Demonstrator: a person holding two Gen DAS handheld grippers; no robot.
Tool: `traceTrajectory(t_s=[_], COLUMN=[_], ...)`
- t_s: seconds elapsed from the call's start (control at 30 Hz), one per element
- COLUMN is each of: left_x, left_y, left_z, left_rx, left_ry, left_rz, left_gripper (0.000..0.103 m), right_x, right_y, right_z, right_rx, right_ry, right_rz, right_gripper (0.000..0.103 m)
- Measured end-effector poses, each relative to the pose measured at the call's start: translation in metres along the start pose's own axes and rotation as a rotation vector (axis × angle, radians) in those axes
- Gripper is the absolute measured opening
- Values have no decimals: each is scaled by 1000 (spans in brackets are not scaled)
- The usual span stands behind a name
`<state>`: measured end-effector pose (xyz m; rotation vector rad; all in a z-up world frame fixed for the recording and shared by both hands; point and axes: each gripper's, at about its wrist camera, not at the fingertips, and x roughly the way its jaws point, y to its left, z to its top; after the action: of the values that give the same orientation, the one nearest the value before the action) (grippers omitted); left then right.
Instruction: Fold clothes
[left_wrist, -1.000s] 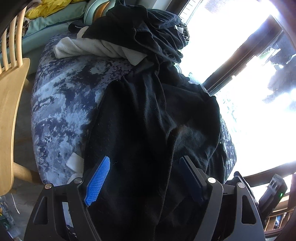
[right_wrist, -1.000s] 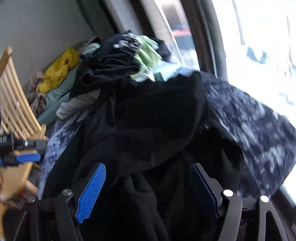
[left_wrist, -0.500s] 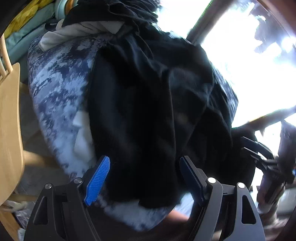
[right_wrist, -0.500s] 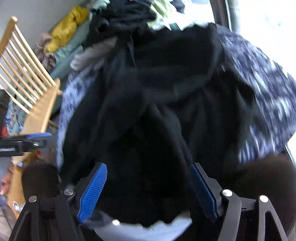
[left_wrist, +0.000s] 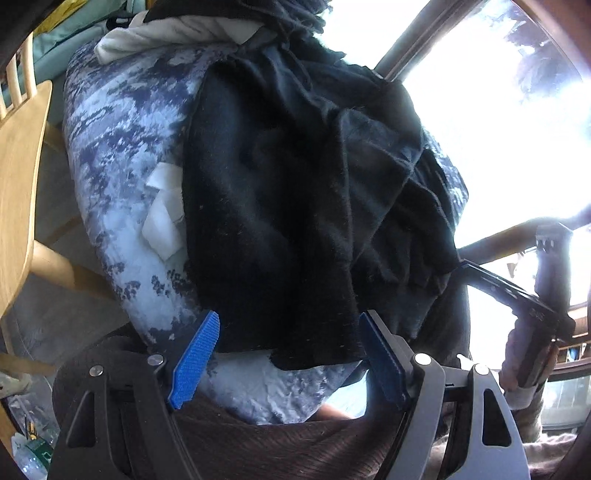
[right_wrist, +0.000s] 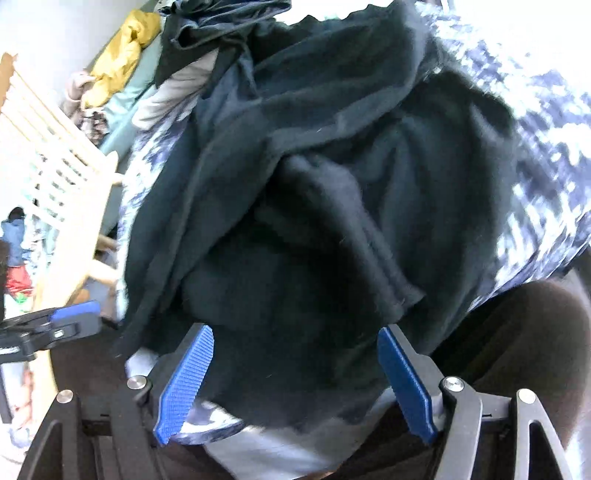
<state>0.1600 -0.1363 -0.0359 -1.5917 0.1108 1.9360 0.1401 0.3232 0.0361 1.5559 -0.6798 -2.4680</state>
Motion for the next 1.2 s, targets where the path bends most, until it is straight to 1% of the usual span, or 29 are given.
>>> traceTrajectory(t_s=[0.07,0.17,0.23,0.27,0.33,0.43,0.5,0.53,0.57,0.63,0.67,0.73,0.8,0.83,0.93,1.03,1.07,1.1,1.13,1.17,1.2], left_x=[-1,4,10,12,14,15,15,13,12,12,13,13,10,9,2,-4,-5,-7,-10,-12,-14], left_y=[-5,-7,-9,-10,-12,-21,-30,-33,-33,-27,-21,-9,0,0,-4,-10,-13,-16,-18,-23,-27], left_z=[-1,-4,-6,-8,-11,-16,-22,-24,-26,-22,-18,-10,-5,-3,-3,-8,-10,-13,-17,-20,-23], left_rx=[14,39,58,76,107,165,219,230,227,178,135,63,5,-4,-3,17,28,40,60,89,119], left_ry=[-3,21,32,30,23,17,16,9,3,2,3,-1,-27,-36,-77,-111,-124,-137,-152,-166,-181], left_rz=[25,41,51,57,56,37,20,9,4,25,24,-13,-41,-43,-75,-101,-105,-110,-107,-94,-81], left_gripper=[80,80,80,80,80,80,80,80,80,80,80,80,80,80,80,80,80,80,80,80,80], right_x=[-2,-5,-6,-5,0,8,13,16,16,18,19,25,33,37,47,58,58,58,56,54,52], right_y=[-5,-18,-27,-30,-33,-27,-21,-19,-19,-25,-30,-42,-54,-60,-65,-69,-68,-66,-63,-61,-58], right_z=[1,-8,-18,-25,-37,-49,-52,-53,-54,-52,-51,-47,-43,-40,-34,-36,-37,-38,-40,-41,-43], right_rx=[10,44,68,87,118,110,98,94,98,112,125,159,199,215,192,198,191,185,184,183,182], right_ry=[0,32,57,69,96,111,123,127,129,121,108,94,88,83,66,84,85,91,97,103,108], right_rz=[-33,-52,-50,-12,61,99,109,112,120,133,129,131,142,154,165,236,246,257,276,294,310], right_gripper=[77,77,73,70,69,69,69,69,69,69,69,70,70,70,71,70,60,42,33,19,12])
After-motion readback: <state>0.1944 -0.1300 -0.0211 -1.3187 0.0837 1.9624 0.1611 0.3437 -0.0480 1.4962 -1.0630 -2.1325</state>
